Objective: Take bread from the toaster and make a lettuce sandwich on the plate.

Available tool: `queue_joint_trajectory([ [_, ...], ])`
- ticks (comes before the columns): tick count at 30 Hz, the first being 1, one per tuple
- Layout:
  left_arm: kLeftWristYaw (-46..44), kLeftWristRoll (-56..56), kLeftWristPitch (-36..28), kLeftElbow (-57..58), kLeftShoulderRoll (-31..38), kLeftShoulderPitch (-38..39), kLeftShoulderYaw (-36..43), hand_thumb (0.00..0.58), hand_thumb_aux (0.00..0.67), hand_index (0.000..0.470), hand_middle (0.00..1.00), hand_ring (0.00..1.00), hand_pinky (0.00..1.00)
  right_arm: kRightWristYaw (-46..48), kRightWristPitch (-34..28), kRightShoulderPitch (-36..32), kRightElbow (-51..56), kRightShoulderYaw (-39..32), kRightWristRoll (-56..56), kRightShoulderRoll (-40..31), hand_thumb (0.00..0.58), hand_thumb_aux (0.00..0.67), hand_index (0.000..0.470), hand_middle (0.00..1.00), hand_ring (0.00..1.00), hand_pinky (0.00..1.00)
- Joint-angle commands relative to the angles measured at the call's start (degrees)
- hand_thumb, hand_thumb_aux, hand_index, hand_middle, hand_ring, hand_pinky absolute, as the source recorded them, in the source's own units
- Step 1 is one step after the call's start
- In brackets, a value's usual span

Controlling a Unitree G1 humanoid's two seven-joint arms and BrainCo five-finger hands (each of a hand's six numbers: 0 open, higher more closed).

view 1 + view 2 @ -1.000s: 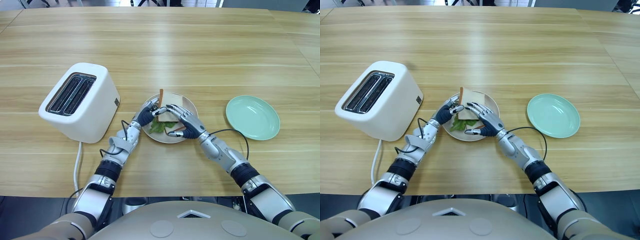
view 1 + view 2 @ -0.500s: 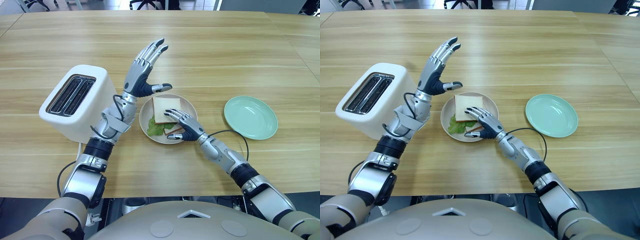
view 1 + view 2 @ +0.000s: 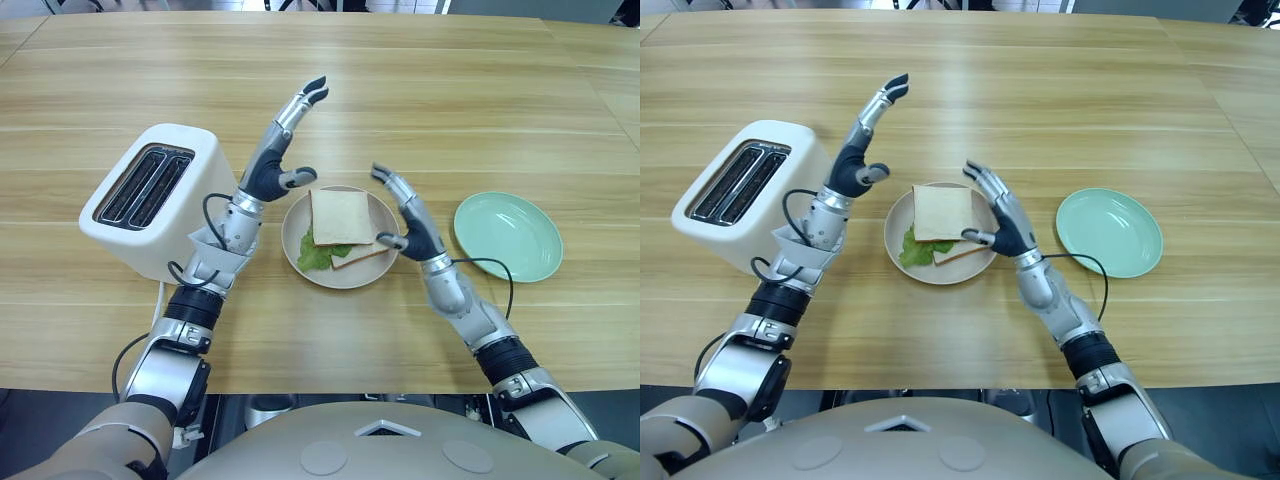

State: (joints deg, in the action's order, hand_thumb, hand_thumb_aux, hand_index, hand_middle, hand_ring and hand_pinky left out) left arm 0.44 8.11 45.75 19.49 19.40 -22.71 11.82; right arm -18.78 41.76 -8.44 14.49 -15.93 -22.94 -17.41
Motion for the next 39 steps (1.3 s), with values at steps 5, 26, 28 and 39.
queue_joint_trajectory([
  [5,-13.54,-10.28,7.51,-3.23,2.12,3.54,2.03,0.58,0.67,0.46,1.0,1.0,1.0,9.6,0.9,3.03,-4.04,3.04,8.27,-1.49,0.58,0.67,0.46,0.93,0.93,0.93],
  [26,-49.08,-6.58,-0.05,-0.71,13.07,13.79,18.27,0.58,0.67,0.46,1.0,1.0,1.0,35.24,-6.34,8.96,-3.35,-5.89,-4.49,-14.99,0.58,0.67,0.46,1.0,1.0,1.0],
  [28,-46.93,-3.95,0.28,1.9,11.35,12.76,17.53,0.58,0.67,0.46,1.0,1.0,1.0,33.95,-7.12,7.85,-1.48,-6.73,-6.83,-13.45,0.58,0.67,0.46,1.0,1.0,1.0],
  [39,-34.82,6.28,1.19,11.42,4.47,8.33,14.51,0.58,0.67,0.46,1.0,1.0,1.0,27.11,-9.12,2.95,7.14,-9.47,-14.52,-8.58,0.58,0.67,0.46,1.0,1.0,1.0],
])
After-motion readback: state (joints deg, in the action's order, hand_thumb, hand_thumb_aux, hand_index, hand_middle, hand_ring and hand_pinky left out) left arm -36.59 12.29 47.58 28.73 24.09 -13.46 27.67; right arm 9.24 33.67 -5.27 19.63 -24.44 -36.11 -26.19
